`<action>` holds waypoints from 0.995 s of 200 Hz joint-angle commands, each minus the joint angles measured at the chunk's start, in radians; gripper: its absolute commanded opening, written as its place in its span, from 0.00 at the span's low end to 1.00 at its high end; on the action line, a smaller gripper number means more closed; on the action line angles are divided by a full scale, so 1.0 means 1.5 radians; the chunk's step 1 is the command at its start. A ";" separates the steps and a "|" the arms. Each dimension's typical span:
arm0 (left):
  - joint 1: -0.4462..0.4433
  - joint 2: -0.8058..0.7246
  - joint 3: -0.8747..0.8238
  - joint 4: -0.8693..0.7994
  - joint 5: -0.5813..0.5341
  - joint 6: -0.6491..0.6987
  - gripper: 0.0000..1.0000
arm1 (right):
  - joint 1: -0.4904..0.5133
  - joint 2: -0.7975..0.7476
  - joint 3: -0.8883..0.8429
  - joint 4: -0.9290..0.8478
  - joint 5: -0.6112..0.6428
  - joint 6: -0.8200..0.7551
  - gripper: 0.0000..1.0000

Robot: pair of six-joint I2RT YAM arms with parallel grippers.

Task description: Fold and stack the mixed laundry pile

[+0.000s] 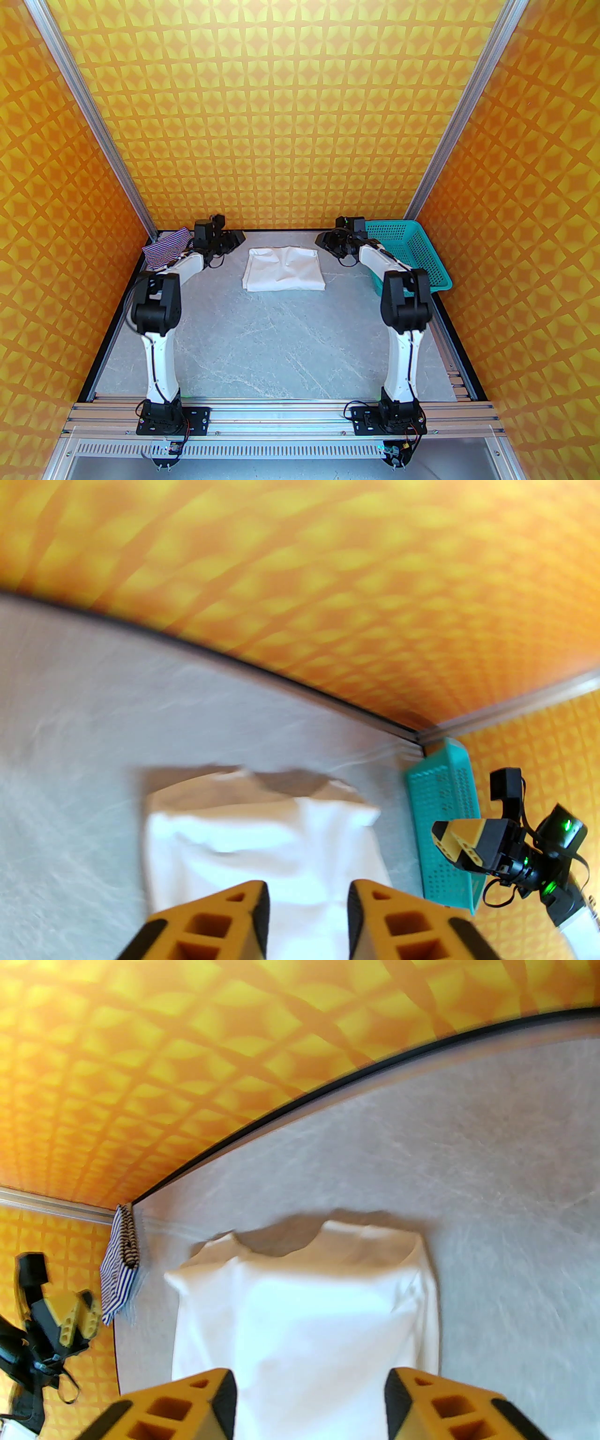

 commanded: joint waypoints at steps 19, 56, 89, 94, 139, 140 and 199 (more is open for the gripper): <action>-0.051 0.077 0.029 -0.061 0.014 0.056 0.22 | 0.029 0.082 0.028 0.030 -0.019 0.029 0.43; -0.057 0.177 0.112 -0.024 0.019 0.024 0.17 | 0.028 0.176 0.124 0.060 -0.034 0.100 0.31; -0.043 0.228 0.140 -0.003 -0.017 -0.002 0.16 | 0.009 0.259 0.181 0.107 -0.032 0.198 0.21; -0.039 0.230 0.139 -0.008 -0.026 -0.005 0.16 | 0.005 0.269 0.189 0.109 -0.033 0.212 0.21; -0.005 0.219 0.075 0.014 -0.068 -0.027 0.18 | -0.016 0.318 0.210 0.112 -0.040 0.276 0.26; -0.004 0.218 0.074 0.014 -0.068 -0.027 0.19 | -0.016 0.319 0.209 0.113 -0.041 0.276 0.27; 0.009 0.109 0.043 -0.016 -0.055 0.005 0.29 | -0.025 0.198 0.169 0.066 -0.069 0.186 0.43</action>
